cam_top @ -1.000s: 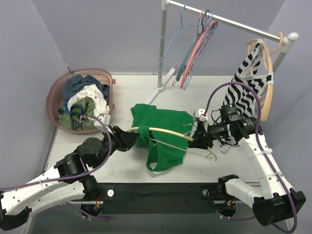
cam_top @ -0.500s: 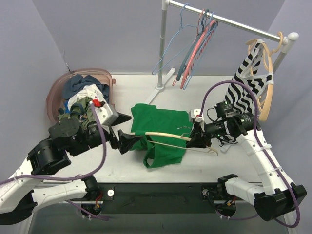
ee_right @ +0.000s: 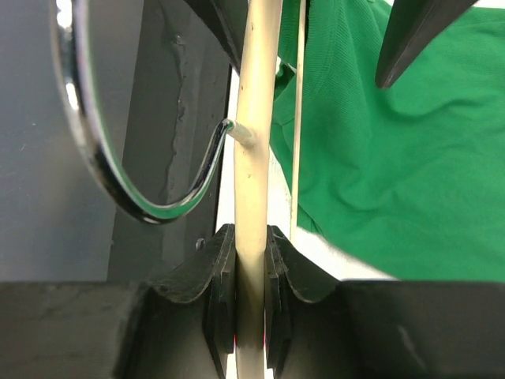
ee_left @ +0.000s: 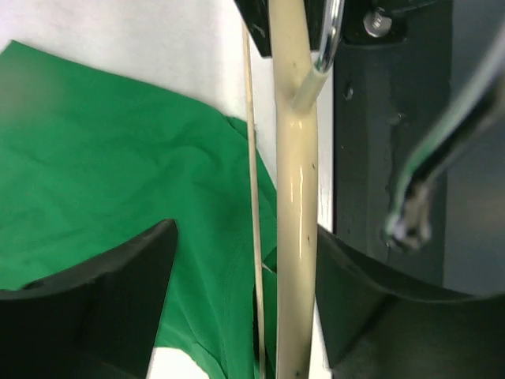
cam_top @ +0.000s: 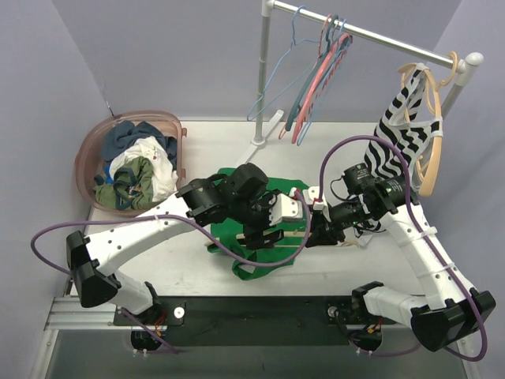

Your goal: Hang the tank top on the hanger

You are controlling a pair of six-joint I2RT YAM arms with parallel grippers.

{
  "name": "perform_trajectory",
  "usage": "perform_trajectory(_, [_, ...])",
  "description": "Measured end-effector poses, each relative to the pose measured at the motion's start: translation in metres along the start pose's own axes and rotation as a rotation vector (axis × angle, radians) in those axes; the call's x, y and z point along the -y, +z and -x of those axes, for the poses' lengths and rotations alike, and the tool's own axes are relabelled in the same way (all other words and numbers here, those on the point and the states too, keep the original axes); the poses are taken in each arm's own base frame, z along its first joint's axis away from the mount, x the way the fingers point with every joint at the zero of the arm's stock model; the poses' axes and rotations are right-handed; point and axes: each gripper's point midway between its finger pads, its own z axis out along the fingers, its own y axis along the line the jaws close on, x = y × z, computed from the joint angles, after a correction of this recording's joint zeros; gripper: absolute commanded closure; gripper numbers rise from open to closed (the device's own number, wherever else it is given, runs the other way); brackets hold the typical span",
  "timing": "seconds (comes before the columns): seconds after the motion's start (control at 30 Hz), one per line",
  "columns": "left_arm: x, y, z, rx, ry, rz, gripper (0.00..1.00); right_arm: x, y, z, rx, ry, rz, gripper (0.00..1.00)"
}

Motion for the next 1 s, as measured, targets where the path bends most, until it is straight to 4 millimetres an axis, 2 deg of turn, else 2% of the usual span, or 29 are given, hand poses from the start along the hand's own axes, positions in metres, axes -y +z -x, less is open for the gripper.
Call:
perform_trajectory(0.07, [0.001, 0.004, -0.004, -0.028, 0.013, -0.028, 0.47, -0.002, 0.000, -0.001, -0.005, -0.002, 0.007, 1.00])
perform_trajectory(0.1, [0.002, 0.003, -0.003, -0.032, 0.020, -0.034, 0.59, -0.002, 0.000, -0.002, -0.007, -0.002, 0.006, 1.00])
perform_trajectory(0.17, [0.005, 0.001, -0.001, -0.030, 0.037, -0.055, 0.65, 0.000, 0.000, -0.002, -0.007, -0.007, 0.005, 1.00])
perform_trajectory(0.27, [0.010, 0.001, -0.001, -0.027, 0.041, -0.077, 1.00, 0.003, 0.001, -0.002, -0.009, -0.006, 0.006, 1.00])
perform_trajectory(0.33, [0.010, 0.002, -0.005, -0.023, 0.040, -0.073, 1.00, 0.004, 0.002, -0.002, -0.005, 0.005, 0.012, 1.00])
perform_trajectory(0.4, [0.011, 0.003, -0.008, -0.012, 0.032, -0.065, 1.00, 0.005, 0.003, -0.002, 0.002, 0.018, 0.020, 0.93])
perform_trajectory(0.43, [0.010, 0.003, -0.010, -0.006, 0.019, -0.058, 1.00, 0.005, 0.004, -0.002, 0.005, 0.027, 0.026, 0.79])
perform_trajectory(0.47, [0.010, 0.003, -0.011, 0.007, 0.011, -0.048, 1.00, 0.006, 0.004, -0.001, 0.009, 0.035, 0.029, 0.71])
perform_trajectory(0.53, [0.010, 0.002, -0.018, 0.026, -0.035, -0.027, 1.00, 0.008, 0.003, 0.002, 0.026, 0.065, 0.025, 0.46])
perform_trajectory(0.63, [0.008, -0.004, -0.045, 0.033, -0.153, 0.022, 1.00, 0.016, -0.004, 0.009, 0.051, 0.105, -0.013, 0.29])
perform_trajectory(0.7, [0.004, -0.010, -0.070, 0.042, -0.273, 0.080, 1.00, 0.021, -0.009, 0.018, 0.070, 0.121, -0.041, 0.25])
perform_trajectory(0.83, [-0.001, -0.021, -0.105, 0.093, -0.484, 0.187, 1.00, 0.027, -0.015, 0.029, 0.098, 0.140, -0.072, 0.23])
perform_trajectory(0.93, [-0.004, -0.027, -0.119, 0.141, -0.623, 0.252, 1.00, 0.026, -0.013, 0.032, 0.101, 0.162, -0.065, 0.25])
perform_trajectory(1.0, [-0.007, -0.031, -0.123, 0.176, -0.706, 0.296, 1.00, 0.022, -0.005, 0.033, 0.084, 0.166, -0.030, 0.26])
